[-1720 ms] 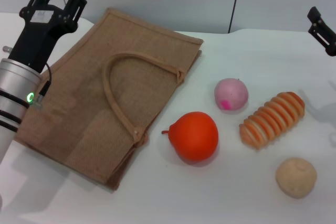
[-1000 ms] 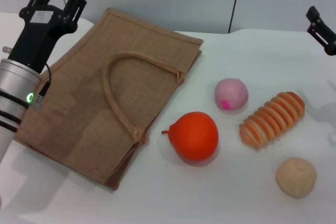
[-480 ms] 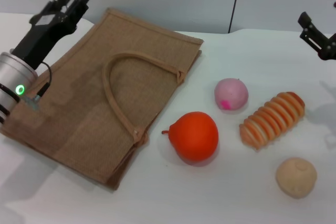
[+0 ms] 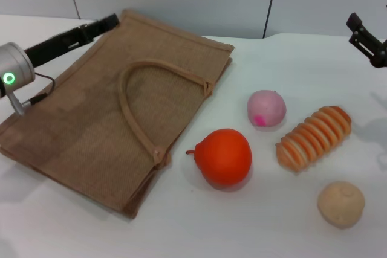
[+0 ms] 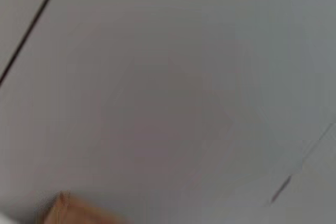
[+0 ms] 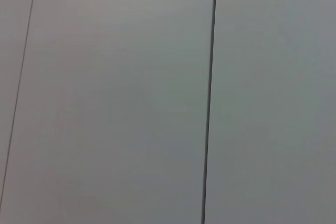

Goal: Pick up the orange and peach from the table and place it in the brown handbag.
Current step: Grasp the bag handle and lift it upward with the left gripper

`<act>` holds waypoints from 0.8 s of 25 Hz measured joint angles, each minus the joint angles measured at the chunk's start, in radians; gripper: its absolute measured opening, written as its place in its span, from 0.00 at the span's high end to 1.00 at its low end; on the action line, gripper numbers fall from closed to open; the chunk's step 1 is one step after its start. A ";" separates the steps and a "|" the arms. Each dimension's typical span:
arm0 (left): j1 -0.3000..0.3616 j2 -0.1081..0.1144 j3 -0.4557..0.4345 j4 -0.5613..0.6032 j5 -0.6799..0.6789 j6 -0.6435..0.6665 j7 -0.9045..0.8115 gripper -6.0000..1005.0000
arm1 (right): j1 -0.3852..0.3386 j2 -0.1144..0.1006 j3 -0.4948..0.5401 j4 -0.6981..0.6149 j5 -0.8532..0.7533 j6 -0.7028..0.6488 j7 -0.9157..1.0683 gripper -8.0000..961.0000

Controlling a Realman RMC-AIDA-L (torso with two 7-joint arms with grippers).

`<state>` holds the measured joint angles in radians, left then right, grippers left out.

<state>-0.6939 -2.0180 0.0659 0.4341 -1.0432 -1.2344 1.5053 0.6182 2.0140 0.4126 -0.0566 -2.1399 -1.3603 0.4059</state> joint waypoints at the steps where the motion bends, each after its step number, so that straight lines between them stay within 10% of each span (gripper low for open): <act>1: -0.009 0.001 0.000 0.022 0.045 0.000 -0.049 0.38 | 0.000 0.000 0.000 0.000 0.000 0.000 0.000 0.11; 11: -0.116 0.063 0.049 0.142 0.488 -0.001 -0.427 0.38 | 0.001 0.000 0.000 -0.003 0.000 0.001 0.001 0.11; 20: -0.166 0.051 0.198 0.135 0.616 0.105 -0.521 0.38 | 0.004 0.000 0.000 -0.003 0.001 0.001 0.001 0.11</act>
<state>-0.8603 -1.9669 0.2642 0.5690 -0.4272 -1.1295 0.9845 0.6217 2.0141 0.4126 -0.0599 -2.1392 -1.3591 0.4066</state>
